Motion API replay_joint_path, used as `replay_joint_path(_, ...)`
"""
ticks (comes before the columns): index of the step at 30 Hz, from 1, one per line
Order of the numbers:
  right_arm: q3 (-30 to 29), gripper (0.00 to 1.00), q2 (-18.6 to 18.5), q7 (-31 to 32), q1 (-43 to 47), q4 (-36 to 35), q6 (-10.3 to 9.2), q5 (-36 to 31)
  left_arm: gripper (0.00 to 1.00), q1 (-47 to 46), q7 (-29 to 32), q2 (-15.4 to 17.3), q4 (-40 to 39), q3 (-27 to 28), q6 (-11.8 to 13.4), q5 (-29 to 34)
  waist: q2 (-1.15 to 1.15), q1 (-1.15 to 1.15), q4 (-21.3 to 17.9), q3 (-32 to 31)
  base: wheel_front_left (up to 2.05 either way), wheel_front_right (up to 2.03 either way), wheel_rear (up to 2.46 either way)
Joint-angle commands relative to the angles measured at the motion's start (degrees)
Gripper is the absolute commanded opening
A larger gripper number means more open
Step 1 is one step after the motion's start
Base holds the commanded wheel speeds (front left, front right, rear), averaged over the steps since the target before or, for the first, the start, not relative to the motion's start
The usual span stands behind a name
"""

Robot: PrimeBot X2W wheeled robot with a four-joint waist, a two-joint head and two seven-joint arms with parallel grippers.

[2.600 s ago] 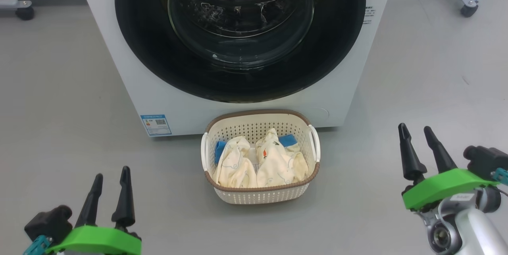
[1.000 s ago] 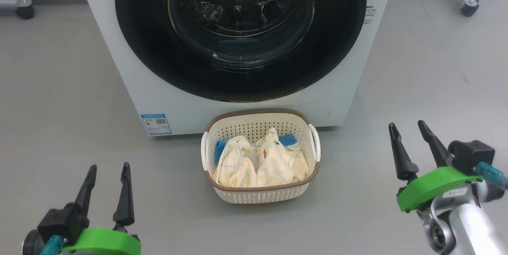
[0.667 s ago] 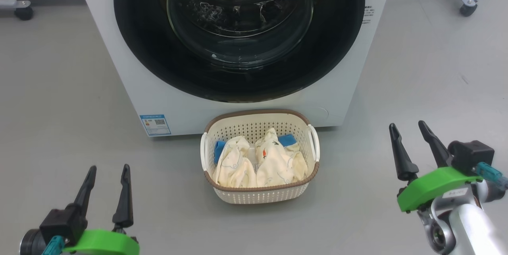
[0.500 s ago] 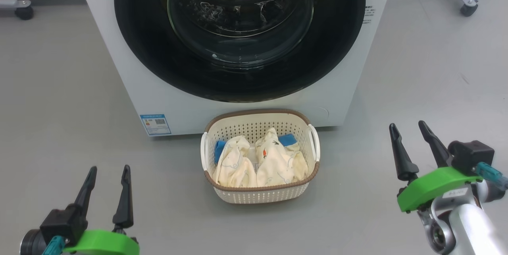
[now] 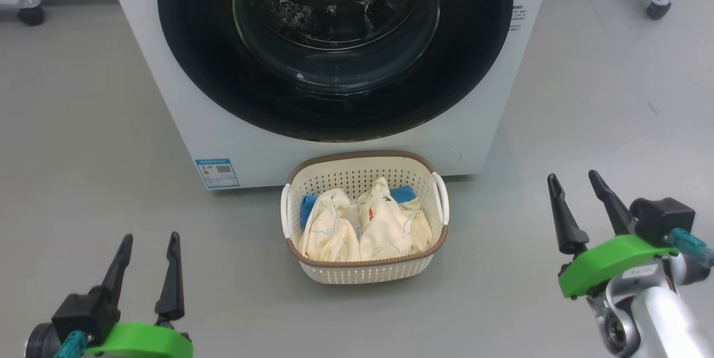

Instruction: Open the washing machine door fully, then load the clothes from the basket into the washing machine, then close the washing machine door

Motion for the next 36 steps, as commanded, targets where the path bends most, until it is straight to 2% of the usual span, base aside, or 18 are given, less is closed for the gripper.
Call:
replay_joint_path(1,0.6,1.0,-0.3,-0.8,-2.9,-1.6,-0.17,-0.4,1.0,-3.1,-0.7,1.6,-1.7,2.5,0.0,-0.2,0.0,0.0,0.0,0.0,0.0,0.0,0.0)
replay_joint_path(16,0.2,1.0,-0.3,-0.9,-2.5,-0.9,-0.17,-0.4,1.0,-3.3,-0.5,2.3,-1.1,1.5,0.3,0.3,0.0,0.0,0.5,0.1,0.23,0.23,-0.46)
replay_joint_path(36,-0.3,1.0,-0.3,-1.0,-2.8,-1.0,-0.17,-0.2,1.0,-4.2,-0.7,2.0,-1.6,2.2,0.9,-0.8,0.0,0.0,0.9,1.4,1.16,1.16,-2.32)
